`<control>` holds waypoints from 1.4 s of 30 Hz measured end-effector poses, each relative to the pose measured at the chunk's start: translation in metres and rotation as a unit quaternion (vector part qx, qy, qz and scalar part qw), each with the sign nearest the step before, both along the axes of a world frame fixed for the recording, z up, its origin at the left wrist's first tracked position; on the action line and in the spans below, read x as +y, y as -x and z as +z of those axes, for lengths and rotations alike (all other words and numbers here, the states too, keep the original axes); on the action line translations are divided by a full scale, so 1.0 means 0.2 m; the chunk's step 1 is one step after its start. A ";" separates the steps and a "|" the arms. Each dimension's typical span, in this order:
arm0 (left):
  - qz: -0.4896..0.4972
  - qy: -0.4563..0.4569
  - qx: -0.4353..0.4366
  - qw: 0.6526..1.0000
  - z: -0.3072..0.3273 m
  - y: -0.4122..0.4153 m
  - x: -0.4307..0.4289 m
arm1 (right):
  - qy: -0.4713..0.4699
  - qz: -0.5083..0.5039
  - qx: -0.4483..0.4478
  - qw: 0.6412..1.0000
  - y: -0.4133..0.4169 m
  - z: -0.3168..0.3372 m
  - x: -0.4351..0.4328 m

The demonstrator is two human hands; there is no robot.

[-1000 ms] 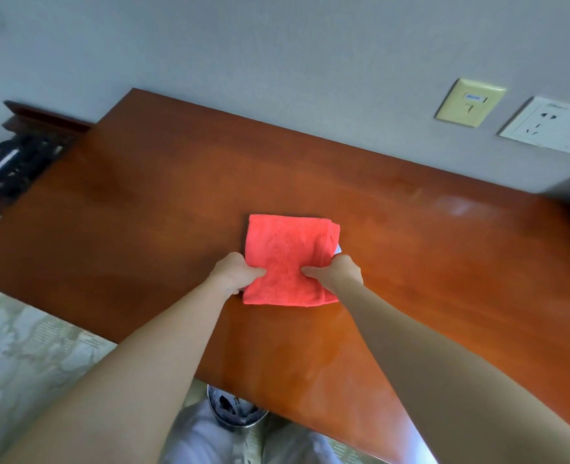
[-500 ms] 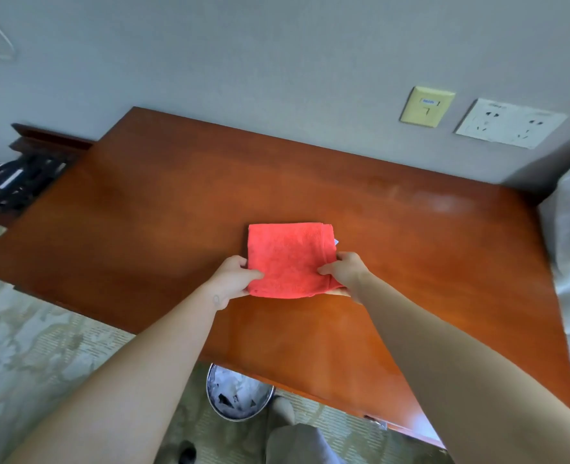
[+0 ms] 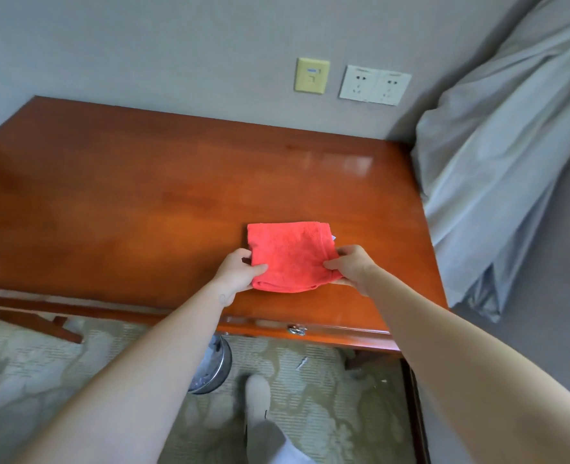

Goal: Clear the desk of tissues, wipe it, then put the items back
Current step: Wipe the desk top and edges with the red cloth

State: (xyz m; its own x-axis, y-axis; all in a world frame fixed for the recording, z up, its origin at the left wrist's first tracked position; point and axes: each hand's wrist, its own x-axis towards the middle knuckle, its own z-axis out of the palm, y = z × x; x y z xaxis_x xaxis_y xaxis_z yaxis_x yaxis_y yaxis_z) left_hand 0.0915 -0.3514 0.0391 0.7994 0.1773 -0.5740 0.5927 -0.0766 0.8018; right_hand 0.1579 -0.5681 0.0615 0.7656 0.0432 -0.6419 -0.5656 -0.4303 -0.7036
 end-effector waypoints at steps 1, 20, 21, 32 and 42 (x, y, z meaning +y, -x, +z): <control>-0.009 0.002 -0.001 1.000 0.00 0.00 -0.05 | 0.013 -0.006 -0.005 1.000 0.01 0.00 -0.05; -0.165 -0.034 0.006 0.986 -0.13 -0.06 -0.84 | 0.198 -0.093 -0.046 0.975 0.23 -0.05 -0.90; -0.165 -0.041 0.004 0.985 -0.14 -0.05 -0.86 | 0.197 -0.092 -0.045 0.975 0.23 -0.07 -0.92; -0.200 -0.145 0.000 0.969 -0.19 -0.04 -0.99 | 0.265 -0.047 -0.040 0.962 0.23 -0.11 -1.08; -0.351 -0.471 -0.248 0.771 -0.05 -0.17 -1.03 | 0.264 0.169 -0.344 0.885 0.06 -0.14 -0.95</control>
